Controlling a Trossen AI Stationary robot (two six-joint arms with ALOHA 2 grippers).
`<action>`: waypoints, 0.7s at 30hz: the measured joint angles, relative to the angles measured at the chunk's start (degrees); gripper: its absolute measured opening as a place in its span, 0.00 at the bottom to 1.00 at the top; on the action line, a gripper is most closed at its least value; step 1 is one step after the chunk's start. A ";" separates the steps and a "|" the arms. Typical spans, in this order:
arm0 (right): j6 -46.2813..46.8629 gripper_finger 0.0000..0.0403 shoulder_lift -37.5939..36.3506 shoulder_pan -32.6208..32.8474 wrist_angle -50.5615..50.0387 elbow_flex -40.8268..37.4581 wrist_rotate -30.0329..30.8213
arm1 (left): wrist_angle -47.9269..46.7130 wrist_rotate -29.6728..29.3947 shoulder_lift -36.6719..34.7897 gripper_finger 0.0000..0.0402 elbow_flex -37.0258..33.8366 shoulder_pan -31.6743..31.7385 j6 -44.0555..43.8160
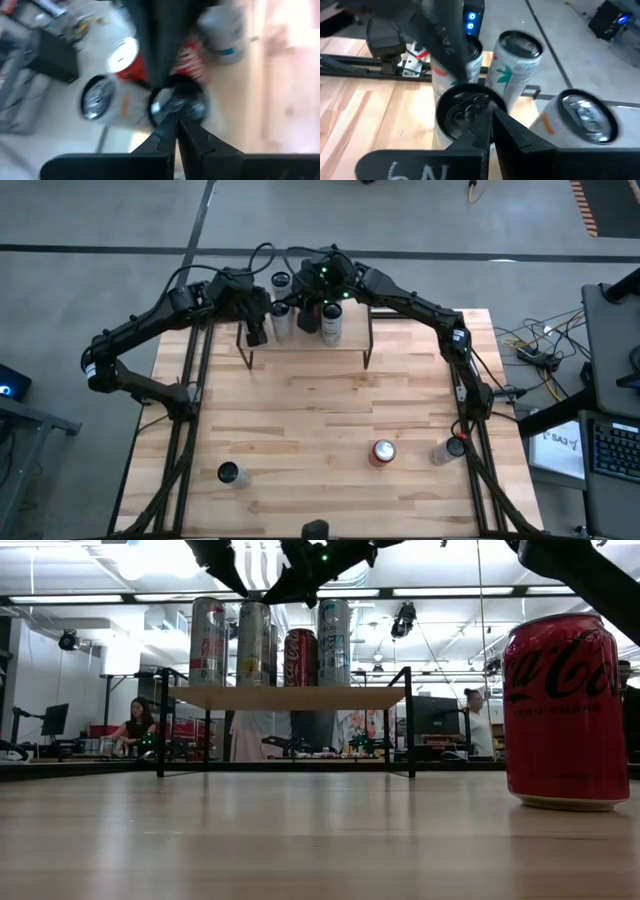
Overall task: Place canned beverage on shelf
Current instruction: Put the white soda can aligned with the other white soda can on the shelf
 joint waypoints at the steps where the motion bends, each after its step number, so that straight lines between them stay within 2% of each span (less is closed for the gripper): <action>1: 0.00 0.02 -0.22 -0.05 0.06 0.13 0.67 | -0.02 2.26 -0.03 0.00 0.00 -0.01 -0.18; 3: -0.65 0.02 -0.78 -0.20 0.31 0.23 3.63 | -0.02 5.82 -0.04 0.00 -0.01 -0.06 -0.23; 5: -1.57 0.02 -1.00 -0.30 0.18 0.27 5.87 | -0.03 6.99 0.19 0.00 -0.02 -0.11 -0.21; 21: -4.80 0.02 -0.54 0.91 -3.60 -0.26 5.91 | -1.27 5.00 1.68 0.00 -0.04 -0.07 1.60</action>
